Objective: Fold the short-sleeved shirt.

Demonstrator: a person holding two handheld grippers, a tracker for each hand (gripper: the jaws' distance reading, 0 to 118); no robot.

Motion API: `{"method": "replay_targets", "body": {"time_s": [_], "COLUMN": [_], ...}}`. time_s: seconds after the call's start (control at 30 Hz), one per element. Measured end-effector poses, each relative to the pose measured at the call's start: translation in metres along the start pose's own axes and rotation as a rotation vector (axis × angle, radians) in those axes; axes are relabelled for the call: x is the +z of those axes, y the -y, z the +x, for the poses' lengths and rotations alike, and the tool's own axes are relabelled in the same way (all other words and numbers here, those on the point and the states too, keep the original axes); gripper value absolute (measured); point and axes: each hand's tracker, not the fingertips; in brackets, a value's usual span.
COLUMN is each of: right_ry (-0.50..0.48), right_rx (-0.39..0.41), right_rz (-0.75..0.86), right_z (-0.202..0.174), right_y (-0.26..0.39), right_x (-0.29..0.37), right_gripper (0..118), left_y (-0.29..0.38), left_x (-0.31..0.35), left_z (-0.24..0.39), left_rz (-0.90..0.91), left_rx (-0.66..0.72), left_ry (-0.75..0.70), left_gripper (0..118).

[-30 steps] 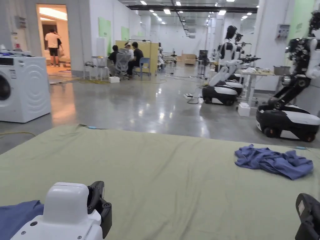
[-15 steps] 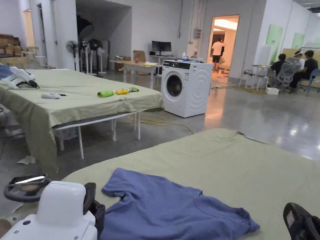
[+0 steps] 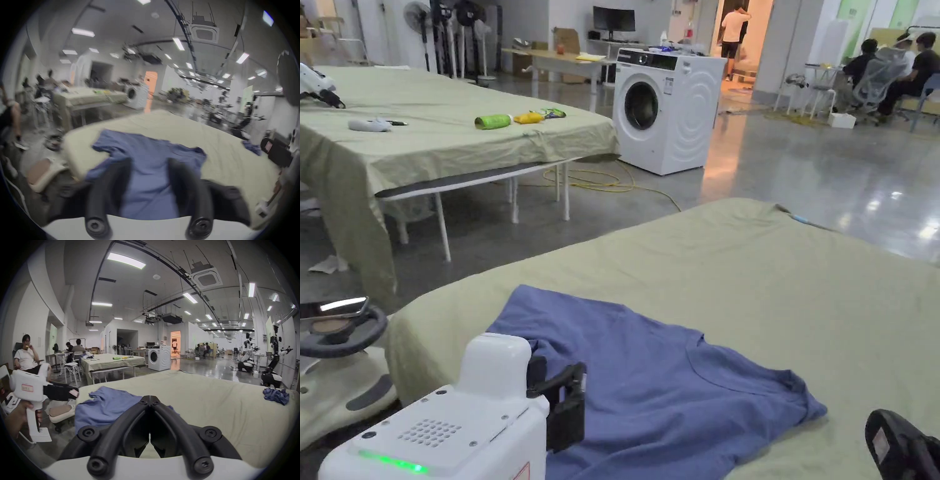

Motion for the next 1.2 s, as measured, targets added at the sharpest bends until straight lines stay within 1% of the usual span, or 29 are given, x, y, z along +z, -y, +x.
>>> {"method": "replay_targets", "body": {"time_s": [0.03, 0.07, 0.1, 0.13, 0.2, 0.23, 0.3, 0.33, 0.37, 0.4, 0.43, 0.47, 0.5, 0.53, 0.57, 0.6, 0.63, 0.67, 0.7, 0.73, 0.8, 0.87, 0.93, 1.03, 1.1, 1.2], "right_ry": [0.013, 0.026, 0.044, 0.067, 0.1, 0.11, 0.126, 0.134, 0.138, 0.143, 0.151, 0.159, 0.164, 0.167, 0.165, 0.161, 0.158, 0.157, 0.161, 0.166, 0.176, 0.189, 0.211, 0.27, 0.328, 0.417], "right_rx": [-0.002, -0.004, -0.004, -0.004, -0.005, -0.01, -0.021, -0.026, -0.03, -0.032, -0.032, -0.034, -0.042, -0.053, -0.065, -0.081, -0.09, -0.095, -0.1, -0.103, -0.11, -0.123, -0.149, -0.172, -0.169, -0.182], "right_rz": [-0.011, -0.024, -0.037, -0.049, -0.071, -0.076, -0.09, -0.095, -0.102, -0.109, -0.117, -0.122, -0.132, -0.137, -0.14, -0.143, -0.146, -0.147, -0.148, -0.15, -0.154, -0.146, -0.131, -0.126, -0.125, -0.128], "right_z": [0.005, 0.01, 0.016, 0.022, 0.03, 0.033, 0.038, 0.04, 0.043, 0.043, 0.045, 0.046, 0.047, 0.05, 0.051, 0.052, 0.054, 0.056, 0.057, 0.058, 0.063, 0.068, 0.075, 0.086, 0.092, 0.11], "right_y": [0.002, 0.004, 0.007, 0.01, 0.013, 0.013, 0.014, 0.015, 0.015, 0.015, 0.016, 0.017, 0.018, 0.021, 0.022, 0.024, 0.025, 0.027, 0.028, 0.028, 0.029, 0.028, 0.027, 0.027, 0.028, 0.033], "right_x": [-0.001, -0.002, -0.003, -0.003, -0.007, -0.008, -0.01, -0.012, -0.013, -0.013, -0.015, -0.016, -0.016, -0.014, -0.013, -0.011, -0.008, -0.006, -0.004, -0.003, 0.002, 0.009, 0.02, 0.043, 0.061, 0.097], "right_gripper": [2, 2, 2, 2, 2, 2, 2, 2, 2, 2, 2, 2, 2, 2, 2, 2, 2, 2, 2, 2, 2, 2, 2, 2, 2, 2], "left_y": [-0.002, -0.002, 0.001, 0.003, 0.006, 0.012, 0.023, 0.027, 0.03, 0.033, 0.036, 0.038, 0.036, 0.029, 0.025, 0.02, 0.018, 0.016, 0.017, 0.02, 0.025, 0.024, 0.017, 0.004, -0.003, -0.013], "left_x": [-0.019, -0.039, -0.058, -0.075, -0.11, -0.125, -0.15, -0.16, -0.169, -0.18, -0.188, -0.195, -0.195, -0.192, -0.188, -0.183, -0.177, -0.176, -0.176, -0.178, -0.176, -0.171, -0.166, -0.161, -0.158, -0.151], "left_z": [0.0, -0.001, 0.005, 0.009, 0.023, 0.034, 0.047, 0.05, 0.055, 0.057, 0.058, 0.059, 0.062, 0.065, 0.067, 0.065, 0.06, 0.054, 0.045, 0.036, 0.025, 0.026, 0.027, 0.033, 0.048, 0.092], "left_rz": [-0.06, -0.102, -0.128, -0.132, -0.21, -0.243, -0.311, -0.373, -0.473, -0.547, -0.6, -0.627, -0.617, -0.612, -0.597, -0.562, -0.533, -0.51, -0.506, -0.532, -0.509, -0.494, -0.458, -0.407, -0.387, -0.348], "left_rx": [0.036, 0.075, 0.076, 0.055, -0.055, -0.129, -0.233, -0.237, -0.246, -0.261, -0.265, -0.287, -0.31, -0.299, -0.307, -0.276, -0.192, -0.117, -0.038, 0.046, 0.1, 0.116, 0.182, 0.276, 0.269, 0.173], "left_ry": [0.063, 0.132, 0.181, 0.198, 0.145, 0.135, 0.142, 0.173, 0.214, 0.236, 0.219, 0.176, 0.137, 0.154, 0.112, 0.081, 0.085, 0.076, 0.074, 0.154, 0.168, 0.179, 0.202, 0.271, 0.288, 0.339], "left_gripper": [111, 115, 115, 115, 115, 115, 115, 115, 114, 110, 107, 105, 103, 103, 89, 55, 21, 8, 7, 7, 7, 7, 7, 7, 7, 7]}}
